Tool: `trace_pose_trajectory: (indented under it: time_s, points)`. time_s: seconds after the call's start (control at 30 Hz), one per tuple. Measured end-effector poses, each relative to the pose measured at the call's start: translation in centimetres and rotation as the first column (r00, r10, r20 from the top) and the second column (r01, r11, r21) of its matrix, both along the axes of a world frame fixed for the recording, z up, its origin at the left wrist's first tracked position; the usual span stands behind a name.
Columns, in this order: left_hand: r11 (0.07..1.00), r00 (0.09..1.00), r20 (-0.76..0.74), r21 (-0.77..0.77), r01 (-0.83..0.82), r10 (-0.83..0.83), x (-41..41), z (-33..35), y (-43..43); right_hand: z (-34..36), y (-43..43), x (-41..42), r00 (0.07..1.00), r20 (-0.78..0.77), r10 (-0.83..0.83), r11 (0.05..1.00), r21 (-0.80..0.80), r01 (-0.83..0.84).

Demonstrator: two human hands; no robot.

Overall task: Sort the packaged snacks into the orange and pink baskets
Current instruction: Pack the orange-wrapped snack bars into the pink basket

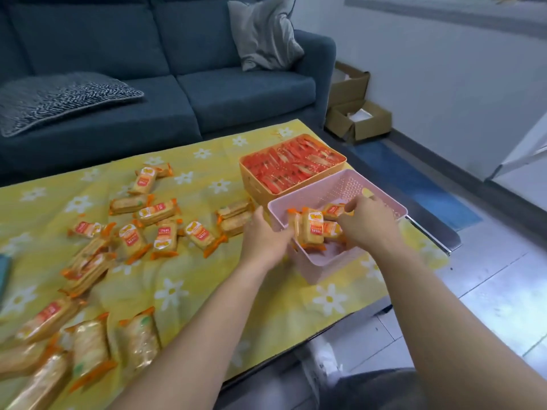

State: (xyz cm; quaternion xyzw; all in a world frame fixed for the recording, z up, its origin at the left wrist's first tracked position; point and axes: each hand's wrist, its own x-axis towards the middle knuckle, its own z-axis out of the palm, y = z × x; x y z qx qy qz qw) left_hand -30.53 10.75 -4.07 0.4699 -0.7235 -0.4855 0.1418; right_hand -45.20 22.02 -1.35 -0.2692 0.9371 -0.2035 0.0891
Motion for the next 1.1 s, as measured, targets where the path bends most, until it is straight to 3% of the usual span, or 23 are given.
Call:
trace_pose_trajectory:
  time_s: [0.13, 0.23, 0.3, 0.37, 0.47, 0.63, 0.9, 1.0, 1.1]
  points:
    - [0.949, 0.990, -0.125, 0.314, -0.018, 0.061, 0.1, 0.7, 1.2, 0.0, -0.3, 0.6, 0.998, -0.068, 0.020, 0.992, 0.128, -0.011]
    - [0.950, 0.986, -0.168, 0.310, 0.035, 0.018, 0.2, 0.8, 1.5, 0.7, -0.6, 1.4, 0.973, -0.231, 0.017, 0.990, 0.140, 0.016]
    - [0.953, 0.984, -0.176, 0.301, 0.024, 0.031, 0.7, 1.3, 1.4, 1.2, -0.9, 2.0, 0.956, -0.287, 0.061, 0.997, 0.062, -0.045]
    - [0.952, 0.980, -0.187, 0.306, -0.012, 0.072, 1.8, 1.7, 1.1, 1.6, -1.5, 3.1, 0.973, -0.193, 0.125, 0.992, 0.001, -0.127]
    - [0.953, 0.981, -0.191, 0.302, 0.019, 0.041, 4.3, 2.0, 1.2, 1.4, -2.5, 5.3, 0.968, -0.097, 0.230, 0.969, 0.115, -0.218]
    - [0.953, 0.986, -0.165, 0.295, 0.073, -0.024, 9.0, 2.0, 0.6, 1.1, -4.2, 9.1, 0.936, -0.138, 0.323, 0.894, 0.370, -0.253]
    - [0.946, 0.994, -0.070, 0.309, 0.099, -0.081, 11.5, 0.9, -1.0, 0.4, -6.2, 11.9, 0.933, -0.023, 0.359, 0.854, 0.411, -0.319]
    - [0.947, 0.992, -0.007, 0.299, 0.121, -0.124, 12.1, 0.6, -1.8, 1.2, -6.6, 11.2, 0.945, 0.040, 0.323, 0.901, 0.292, -0.321]
    - [0.992, 0.995, -0.008, -0.088, 0.094, -0.095, 12.2, 1.0, -2.9, 1.9, -6.8, 10.2, 0.923, 0.125, 0.363, 0.931, -0.076, -0.356]
